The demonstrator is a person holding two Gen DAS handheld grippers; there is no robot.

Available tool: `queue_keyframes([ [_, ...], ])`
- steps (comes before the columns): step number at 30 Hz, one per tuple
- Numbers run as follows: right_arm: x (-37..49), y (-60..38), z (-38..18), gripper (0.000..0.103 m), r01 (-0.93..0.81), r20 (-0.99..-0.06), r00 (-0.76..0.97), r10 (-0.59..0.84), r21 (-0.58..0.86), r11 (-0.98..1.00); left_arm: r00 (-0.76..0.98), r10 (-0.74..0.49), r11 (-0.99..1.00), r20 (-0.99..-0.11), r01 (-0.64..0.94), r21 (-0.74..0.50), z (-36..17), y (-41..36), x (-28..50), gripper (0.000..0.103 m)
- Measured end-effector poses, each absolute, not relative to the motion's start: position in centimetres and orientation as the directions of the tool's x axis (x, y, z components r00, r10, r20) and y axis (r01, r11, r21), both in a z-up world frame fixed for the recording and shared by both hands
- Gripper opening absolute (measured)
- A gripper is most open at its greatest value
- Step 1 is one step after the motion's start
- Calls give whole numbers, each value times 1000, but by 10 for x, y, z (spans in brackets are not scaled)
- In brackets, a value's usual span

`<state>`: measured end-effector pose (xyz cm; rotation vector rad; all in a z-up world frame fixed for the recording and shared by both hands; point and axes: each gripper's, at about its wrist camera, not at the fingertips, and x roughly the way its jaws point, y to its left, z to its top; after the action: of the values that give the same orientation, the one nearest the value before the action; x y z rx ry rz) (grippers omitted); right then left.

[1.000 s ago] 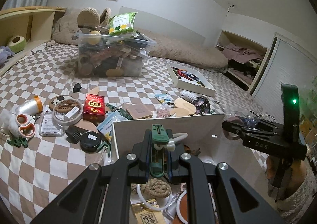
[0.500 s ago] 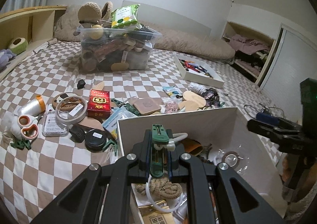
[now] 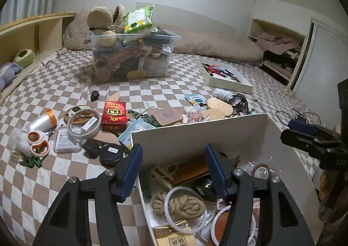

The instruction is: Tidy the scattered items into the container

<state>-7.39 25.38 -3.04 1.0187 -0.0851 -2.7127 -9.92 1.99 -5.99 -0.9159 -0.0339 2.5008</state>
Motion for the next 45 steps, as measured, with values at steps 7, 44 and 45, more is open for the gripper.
queue_keyframes([
  [7,-72,256,-30,90,200,-641,-725,-250,152,-968,-664,440,-888,-605,-423,-183,-60,20,-99,59],
  [44,-13,274,14,91,166,-536,-815,-221,150,-975,-766,402,-912,-502,-384,-144,-2,8,-38,96],
  [45,-11,274,15,95,165,-533,-818,-217,144,-976,-771,394,-915,-500,-378,-139,0,8,-36,98],
])
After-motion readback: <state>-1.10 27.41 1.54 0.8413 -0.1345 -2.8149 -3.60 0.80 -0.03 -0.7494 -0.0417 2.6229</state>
